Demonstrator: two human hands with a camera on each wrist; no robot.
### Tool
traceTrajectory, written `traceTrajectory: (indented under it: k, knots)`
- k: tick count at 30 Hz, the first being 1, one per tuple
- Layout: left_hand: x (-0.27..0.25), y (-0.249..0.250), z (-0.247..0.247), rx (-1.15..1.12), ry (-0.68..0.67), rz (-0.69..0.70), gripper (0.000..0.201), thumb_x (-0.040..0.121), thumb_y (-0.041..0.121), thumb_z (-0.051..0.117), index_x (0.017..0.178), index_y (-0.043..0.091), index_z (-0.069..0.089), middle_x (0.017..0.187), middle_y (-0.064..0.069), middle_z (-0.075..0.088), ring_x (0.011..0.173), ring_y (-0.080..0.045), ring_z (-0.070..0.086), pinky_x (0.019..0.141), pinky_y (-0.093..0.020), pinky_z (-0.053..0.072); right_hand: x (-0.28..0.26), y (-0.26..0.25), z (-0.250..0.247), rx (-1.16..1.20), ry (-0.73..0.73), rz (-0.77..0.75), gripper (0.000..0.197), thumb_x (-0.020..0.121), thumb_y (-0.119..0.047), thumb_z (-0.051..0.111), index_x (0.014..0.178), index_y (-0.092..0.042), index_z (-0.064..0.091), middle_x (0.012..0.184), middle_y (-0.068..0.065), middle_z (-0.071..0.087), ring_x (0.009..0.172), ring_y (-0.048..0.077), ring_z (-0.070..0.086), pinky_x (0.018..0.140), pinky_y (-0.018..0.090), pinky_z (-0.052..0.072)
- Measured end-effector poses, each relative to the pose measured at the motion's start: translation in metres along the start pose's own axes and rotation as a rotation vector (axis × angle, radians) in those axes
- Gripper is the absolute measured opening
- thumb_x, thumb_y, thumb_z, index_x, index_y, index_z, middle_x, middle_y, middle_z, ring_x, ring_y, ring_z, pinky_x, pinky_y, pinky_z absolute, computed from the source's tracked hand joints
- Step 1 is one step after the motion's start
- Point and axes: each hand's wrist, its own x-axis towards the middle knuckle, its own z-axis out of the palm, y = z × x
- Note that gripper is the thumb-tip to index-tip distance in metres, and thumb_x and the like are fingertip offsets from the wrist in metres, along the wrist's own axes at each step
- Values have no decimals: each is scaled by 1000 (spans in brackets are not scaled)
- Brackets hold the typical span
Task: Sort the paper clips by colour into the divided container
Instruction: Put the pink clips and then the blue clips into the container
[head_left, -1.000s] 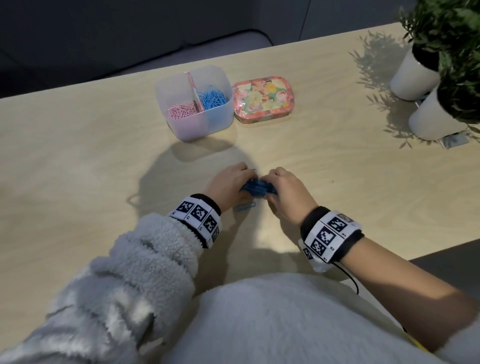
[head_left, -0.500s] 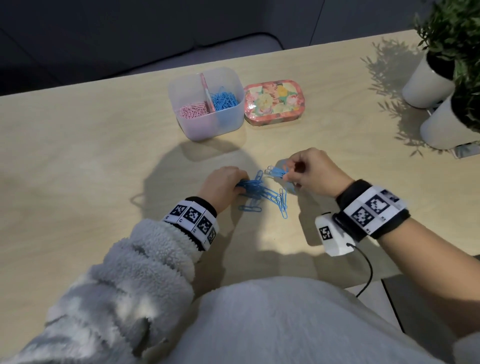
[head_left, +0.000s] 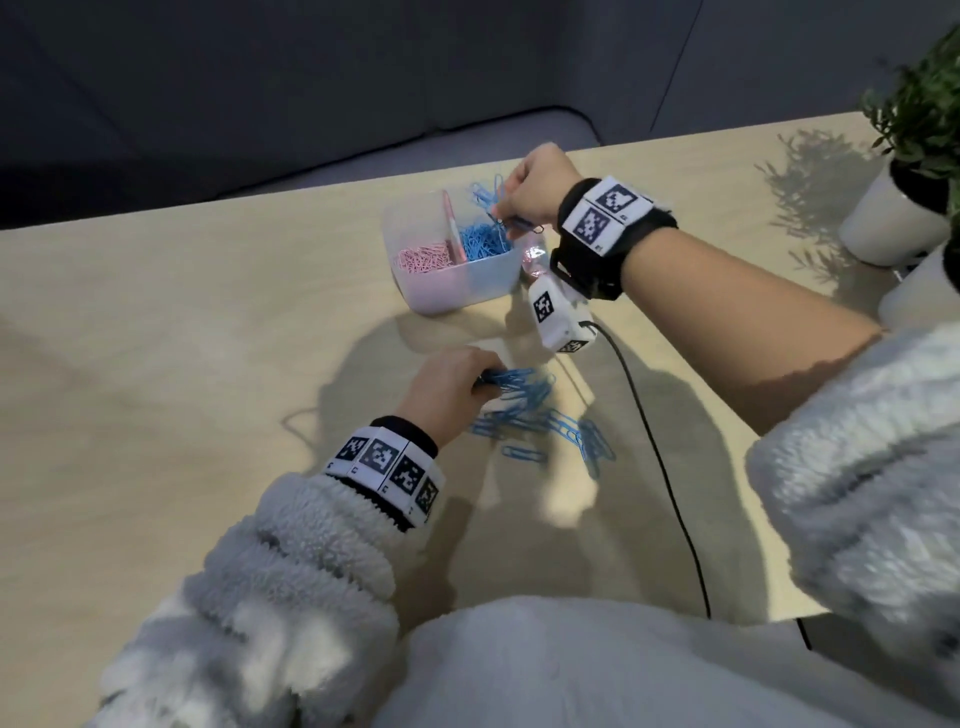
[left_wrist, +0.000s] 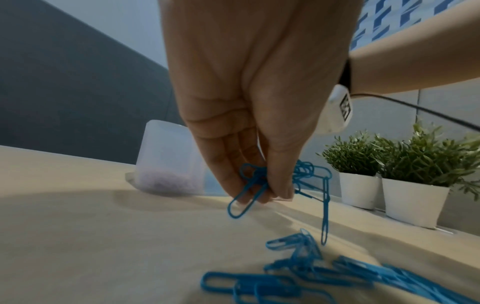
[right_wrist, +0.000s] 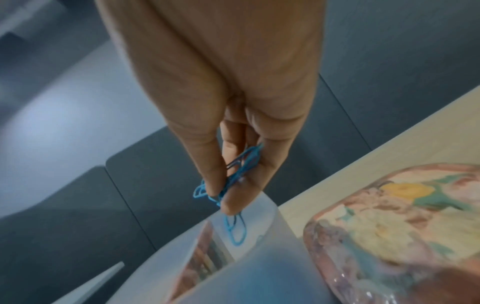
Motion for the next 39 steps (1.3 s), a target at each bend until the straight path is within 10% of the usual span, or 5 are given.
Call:
traceTrajectory:
  k: [5, 20, 25, 32, 39]
  knots:
    - [17, 3, -28, -118, 100, -62, 17, 84, 10, 62, 100, 4, 66, 95, -13, 68, 84, -23, 58, 77, -30, 44, 8, -2, 11, -151, 17, 22, 32, 80, -22, 70, 103, -1, 67, 98, 13, 70, 86, 20, 68, 86, 33, 56]
    - [140, 18, -78, 129, 254, -332, 27, 82, 11, 67, 105, -1, 64, 113, -18, 65, 108, -33, 59, 90, -38, 47, -114, 117, -9, 345, 111, 64, 19, 91, -3, 51, 75, -7, 60, 71, 11, 60, 52, 8, 60, 55, 19, 54]
    - [143, 22, -70, 204, 188, -299, 23, 85, 16, 61, 69, 0, 57, 98, -26, 64, 94, -37, 61, 77, -38, 47, -144, 158, 2, 90, 91, 81, 34, 88, -7, 54, 60, -26, 57, 69, -4, 62, 57, 0, 58, 67, 21, 48]
    - [88, 14, -59, 40, 302, 8, 24, 88, 8, 47, 101, 8, 67, 107, -13, 68, 103, -30, 58, 92, -32, 39, -178, 174, 12, -61, 45, 143, 15, 76, -17, 70, 78, -21, 56, 68, -2, 56, 66, 18, 51, 71, 28, 42]
    - [-2, -27, 4, 42, -175, -83, 49, 69, 37, 77, 106, 12, 57, 93, -3, 51, 80, -18, 51, 80, -32, 46, -191, 174, 44, -74, -13, 74, 41, 64, -11, 80, 92, -15, 51, 73, 2, 49, 70, 22, 46, 70, 33, 39]
